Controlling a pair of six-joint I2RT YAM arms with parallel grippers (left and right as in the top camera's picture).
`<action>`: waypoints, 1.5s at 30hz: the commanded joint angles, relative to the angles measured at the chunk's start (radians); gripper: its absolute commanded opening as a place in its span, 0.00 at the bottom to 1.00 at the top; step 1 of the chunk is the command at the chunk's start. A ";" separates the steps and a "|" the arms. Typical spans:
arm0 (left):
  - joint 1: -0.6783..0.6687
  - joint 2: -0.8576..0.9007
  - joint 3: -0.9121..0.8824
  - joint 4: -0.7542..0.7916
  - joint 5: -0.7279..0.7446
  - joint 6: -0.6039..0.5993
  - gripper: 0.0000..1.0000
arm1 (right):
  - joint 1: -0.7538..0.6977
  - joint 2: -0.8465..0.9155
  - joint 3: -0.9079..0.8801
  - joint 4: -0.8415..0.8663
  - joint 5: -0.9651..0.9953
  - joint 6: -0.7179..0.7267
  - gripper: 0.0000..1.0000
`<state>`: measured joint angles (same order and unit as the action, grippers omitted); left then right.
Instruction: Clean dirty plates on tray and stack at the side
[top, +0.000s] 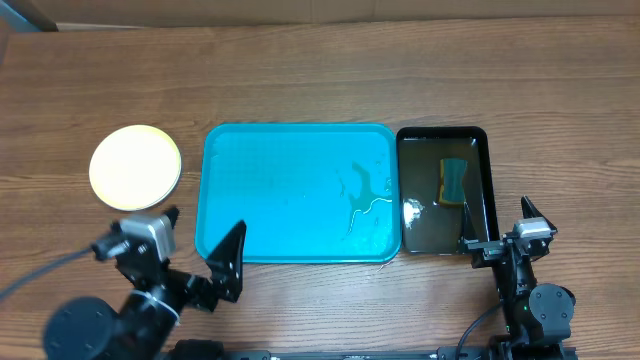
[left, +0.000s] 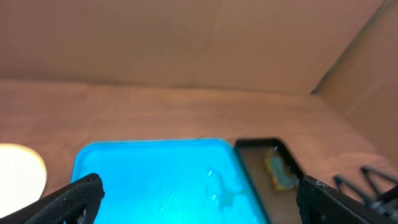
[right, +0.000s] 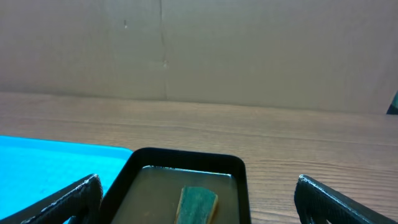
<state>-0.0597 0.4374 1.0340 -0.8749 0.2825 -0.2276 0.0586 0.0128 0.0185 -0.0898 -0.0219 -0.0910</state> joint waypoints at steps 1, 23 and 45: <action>-0.006 -0.117 -0.131 0.019 -0.080 0.024 1.00 | -0.006 -0.010 -0.011 0.006 0.001 -0.007 1.00; 0.044 -0.434 -0.882 1.182 -0.085 0.018 1.00 | -0.006 -0.010 -0.011 0.006 0.001 -0.008 1.00; 0.047 -0.434 -1.029 0.830 -0.211 0.067 1.00 | -0.006 -0.010 -0.011 0.006 0.001 -0.008 1.00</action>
<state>-0.0235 0.0151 0.0097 -0.0097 0.0933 -0.2062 0.0586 0.0128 0.0185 -0.0902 -0.0216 -0.0914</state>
